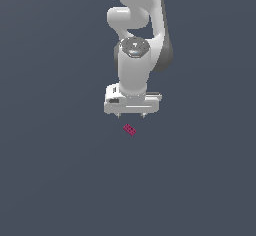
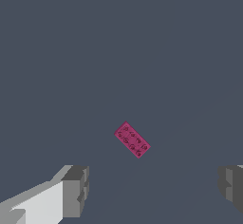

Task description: Pick up the object and move it to a goal position.

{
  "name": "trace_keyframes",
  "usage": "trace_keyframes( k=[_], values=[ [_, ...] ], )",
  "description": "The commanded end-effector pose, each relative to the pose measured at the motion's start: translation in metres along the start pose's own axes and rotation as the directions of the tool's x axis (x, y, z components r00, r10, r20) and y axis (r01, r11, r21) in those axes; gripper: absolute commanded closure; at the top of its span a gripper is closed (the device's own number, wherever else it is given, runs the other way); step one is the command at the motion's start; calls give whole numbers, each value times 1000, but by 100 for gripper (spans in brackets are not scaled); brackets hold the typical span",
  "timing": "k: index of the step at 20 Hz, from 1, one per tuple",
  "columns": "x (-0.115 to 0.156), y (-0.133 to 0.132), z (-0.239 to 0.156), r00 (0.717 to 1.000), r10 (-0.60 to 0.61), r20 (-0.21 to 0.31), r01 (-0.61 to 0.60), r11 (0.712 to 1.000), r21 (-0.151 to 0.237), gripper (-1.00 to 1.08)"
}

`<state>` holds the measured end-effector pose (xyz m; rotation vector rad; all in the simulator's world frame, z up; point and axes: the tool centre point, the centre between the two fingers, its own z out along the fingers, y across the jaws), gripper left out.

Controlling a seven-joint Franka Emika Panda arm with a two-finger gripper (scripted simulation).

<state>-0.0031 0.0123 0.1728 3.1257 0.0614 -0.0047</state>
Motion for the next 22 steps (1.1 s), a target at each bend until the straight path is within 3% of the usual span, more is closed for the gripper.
trace_keyframes(
  k=[1,11,22],
  values=[
    [0,0,0,1000,0,0,0,1000,0,-92],
    [-6,12,1,997,69,28,-69,998,14,-92],
    [-6,11,7,1000,17,25,-17,1000,12,-92]
  ],
)
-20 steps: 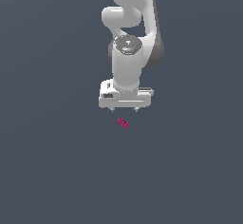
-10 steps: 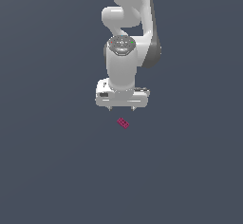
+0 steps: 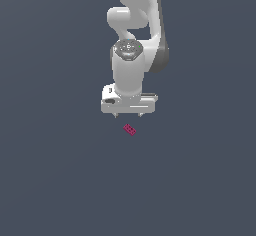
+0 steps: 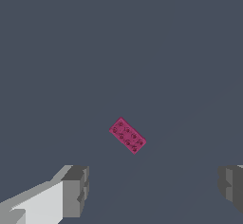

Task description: Pick up the object and move it to a goal position.

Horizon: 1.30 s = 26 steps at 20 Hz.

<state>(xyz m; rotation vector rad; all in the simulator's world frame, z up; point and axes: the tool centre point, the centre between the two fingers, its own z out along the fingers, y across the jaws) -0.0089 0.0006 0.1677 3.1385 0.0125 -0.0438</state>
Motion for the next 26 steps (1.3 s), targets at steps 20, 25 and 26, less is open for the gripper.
trace_keyframes(
  k=[20,25,26],
  values=[
    [-7,-3,66,882,-471,-8,471,882,-16,-92],
    [-11,-5,83,809,-588,-12,587,809,-17,-92],
    [-11,-6,86,795,-606,-13,606,795,-17,-92]
  ],
)
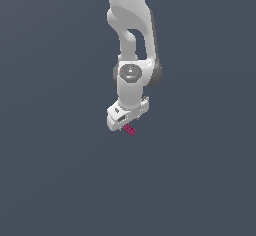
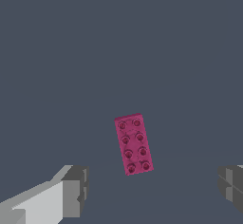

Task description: Pick up the object and move it to a goal position.

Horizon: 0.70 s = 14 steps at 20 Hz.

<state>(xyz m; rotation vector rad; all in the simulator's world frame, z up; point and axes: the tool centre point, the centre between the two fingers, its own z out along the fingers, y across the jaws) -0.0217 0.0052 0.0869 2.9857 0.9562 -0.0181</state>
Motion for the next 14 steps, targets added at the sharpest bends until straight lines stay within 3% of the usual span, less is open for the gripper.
trace_keyframes(
  k=[1,14],
  values=[
    [-1,-2,7,998,-61,-4,61,998,0,-92],
    [-2,-8,25,978,-206,-13,207,978,0,-92]
  ],
)
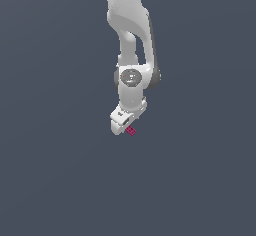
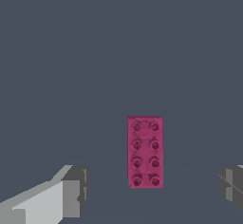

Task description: Pick up the object and move it to a goal position.

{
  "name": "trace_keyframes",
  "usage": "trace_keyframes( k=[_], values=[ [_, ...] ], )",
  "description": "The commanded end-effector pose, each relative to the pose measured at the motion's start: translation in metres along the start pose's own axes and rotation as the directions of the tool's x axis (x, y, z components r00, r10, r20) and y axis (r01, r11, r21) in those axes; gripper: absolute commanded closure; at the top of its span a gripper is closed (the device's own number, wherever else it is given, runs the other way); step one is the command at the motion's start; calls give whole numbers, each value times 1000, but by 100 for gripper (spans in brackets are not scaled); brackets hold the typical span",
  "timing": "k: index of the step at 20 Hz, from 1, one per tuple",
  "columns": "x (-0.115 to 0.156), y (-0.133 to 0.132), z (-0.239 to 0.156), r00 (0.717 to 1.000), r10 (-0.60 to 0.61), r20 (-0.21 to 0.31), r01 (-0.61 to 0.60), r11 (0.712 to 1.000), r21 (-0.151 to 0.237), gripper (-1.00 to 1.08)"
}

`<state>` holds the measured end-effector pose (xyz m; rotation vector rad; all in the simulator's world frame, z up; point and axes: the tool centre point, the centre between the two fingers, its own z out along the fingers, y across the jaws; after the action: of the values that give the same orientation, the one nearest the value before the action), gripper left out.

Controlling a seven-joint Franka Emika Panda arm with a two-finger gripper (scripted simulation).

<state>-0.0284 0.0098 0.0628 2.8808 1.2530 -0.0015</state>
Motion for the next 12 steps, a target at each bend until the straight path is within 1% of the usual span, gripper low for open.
trace_keyframes(
  k=[1,6,12],
  values=[
    [0,0,1,1000,-8,-1,8,1000,0,-92],
    [0,0,6,1000,-4,0,4,1000,0,-92],
    [-1,-1,32,1000,-7,-1,7,1000,0,-92]
  ],
)
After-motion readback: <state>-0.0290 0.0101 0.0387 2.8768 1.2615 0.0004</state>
